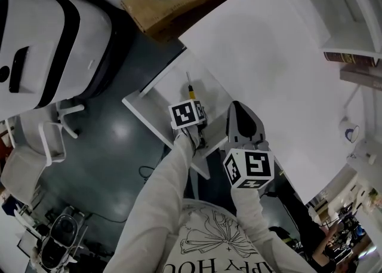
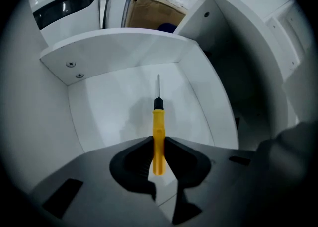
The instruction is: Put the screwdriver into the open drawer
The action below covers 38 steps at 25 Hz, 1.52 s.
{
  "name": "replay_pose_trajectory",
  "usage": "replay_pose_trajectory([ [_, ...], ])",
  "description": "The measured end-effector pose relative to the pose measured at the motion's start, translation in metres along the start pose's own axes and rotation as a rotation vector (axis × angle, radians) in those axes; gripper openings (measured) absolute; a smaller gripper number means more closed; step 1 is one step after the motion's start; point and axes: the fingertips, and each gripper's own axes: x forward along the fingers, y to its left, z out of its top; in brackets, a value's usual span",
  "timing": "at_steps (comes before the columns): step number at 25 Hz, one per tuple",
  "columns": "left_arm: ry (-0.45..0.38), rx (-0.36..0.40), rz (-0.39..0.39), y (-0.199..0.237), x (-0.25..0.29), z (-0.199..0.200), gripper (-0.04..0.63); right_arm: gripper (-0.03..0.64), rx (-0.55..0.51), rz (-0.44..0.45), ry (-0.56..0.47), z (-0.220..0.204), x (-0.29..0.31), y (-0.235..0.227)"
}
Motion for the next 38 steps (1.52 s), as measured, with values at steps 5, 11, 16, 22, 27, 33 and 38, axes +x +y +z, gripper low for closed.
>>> replay_pose_trajectory([
  [5, 0.009, -0.009, -0.004, 0.004, 0.008, 0.001, 0.066, 0.005, -0.003, 0.002, 0.013, -0.007, 0.001, 0.000],
  [11, 0.010, -0.028, -0.003, 0.009, 0.014, 0.000, 0.066, 0.005, -0.006, 0.005, 0.025, -0.013, 0.002, 0.003],
  [16, -0.003, -0.039, -0.001, 0.012, 0.013, 0.001, 0.067, 0.005, -0.007, 0.007, 0.024, -0.013, 0.001, 0.004],
  [22, -0.055, -0.051, -0.056, 0.003, 0.001, 0.008, 0.120, 0.005, -0.015, 0.007, 0.004, -0.006, -0.007, 0.008],
  [27, -0.101, -0.027, -0.088, -0.011, -0.026, 0.012, 0.129, 0.005, -0.027, 0.000, -0.031, 0.010, -0.021, 0.014],
  [33, -0.215, 0.035, -0.162, -0.041, -0.087, 0.023, 0.126, 0.005, -0.040, -0.018, -0.104, 0.041, -0.048, 0.021],
  [38, -0.346, 0.113, -0.206, -0.065, -0.159, 0.032, 0.070, 0.005, -0.046, -0.031, -0.173, 0.069, -0.075, 0.030],
])
